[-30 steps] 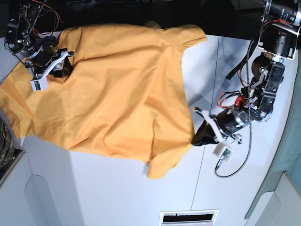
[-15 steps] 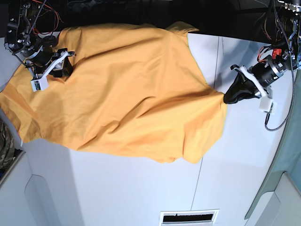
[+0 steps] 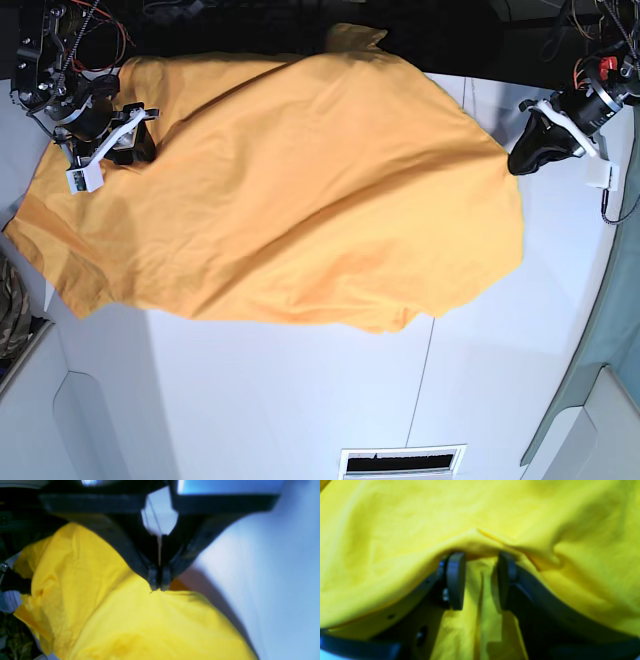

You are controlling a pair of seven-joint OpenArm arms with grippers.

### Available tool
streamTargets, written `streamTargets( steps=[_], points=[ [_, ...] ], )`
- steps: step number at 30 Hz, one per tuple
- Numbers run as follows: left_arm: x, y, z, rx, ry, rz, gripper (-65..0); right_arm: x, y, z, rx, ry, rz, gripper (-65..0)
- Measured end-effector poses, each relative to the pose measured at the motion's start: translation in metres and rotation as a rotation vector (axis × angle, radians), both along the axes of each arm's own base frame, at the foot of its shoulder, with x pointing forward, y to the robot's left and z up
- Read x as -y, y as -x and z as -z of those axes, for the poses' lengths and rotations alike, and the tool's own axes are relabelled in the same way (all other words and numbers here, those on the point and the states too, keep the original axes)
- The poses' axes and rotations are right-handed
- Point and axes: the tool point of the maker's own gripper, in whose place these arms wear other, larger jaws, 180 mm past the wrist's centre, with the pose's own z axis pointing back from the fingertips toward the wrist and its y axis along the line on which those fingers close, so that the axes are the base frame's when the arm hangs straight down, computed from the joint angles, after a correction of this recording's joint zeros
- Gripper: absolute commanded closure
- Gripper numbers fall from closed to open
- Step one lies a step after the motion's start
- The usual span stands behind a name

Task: Layout the t-shirt on the table in an organized manner, then fold the t-shirt properly
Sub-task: 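Pull the grasped fabric with the left gripper away from the right gripper, then grasp the shirt with both grippers and lift it off the table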

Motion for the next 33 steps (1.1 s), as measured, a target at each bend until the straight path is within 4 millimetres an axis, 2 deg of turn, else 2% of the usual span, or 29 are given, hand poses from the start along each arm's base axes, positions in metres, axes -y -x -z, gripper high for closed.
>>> streamTargets(
  steps=[2,4,11,15,18,22,24,28,33],
  points=[
    [0.0,-0.003,-0.003,0.014,0.01,-0.006,-15.7,-0.002,-0.001,-0.001,0.004,-0.018,0.006,-22.3],
    [-0.001,-0.01,-0.009,0.04,0.021,-0.013,-16.9,-0.004,-0.007,-0.005,0.02,-0.036,0.012,-22.3],
    [-0.002,-0.035,-0.035,0.128,0.002,0.005,-16.9,-0.007,-0.059,-0.039,0.145,-0.064,0.017,-22.3],
    [0.003,-0.041,-0.041,0.148,0.009,0.018,-16.8,-0.008,-0.087,-0.057,0.204,-0.05,0.013,-22.3],
    [0.02,-0.037,-0.031,0.117,0.022,0.068,-14.0,0.001,-0.11,-0.061,0.218,-0.017,0.043,-22.3],
    [0.062,-0.021,-0.007,0.046,0.016,0.197,0.0,0.019,-0.131,-0.043,0.194,0.01,0.115,-21.6],
    [0.079,-0.012,0.005,0.02,-0.015,0.266,0.0,0.024,-0.136,-0.031,0.168,0.027,0.121,-16.1],
    [0.075,-0.01,0.035,-0.08,-0.146,0.216,0.0,0.029,-0.142,-0.013,0.105,0.039,0.133,-0.3],
    [0.072,-0.025,0.06,-0.168,-0.243,0.223,0.0,0.022,-0.132,-0.005,0.072,0.016,0.086,0.0]
  ],
)
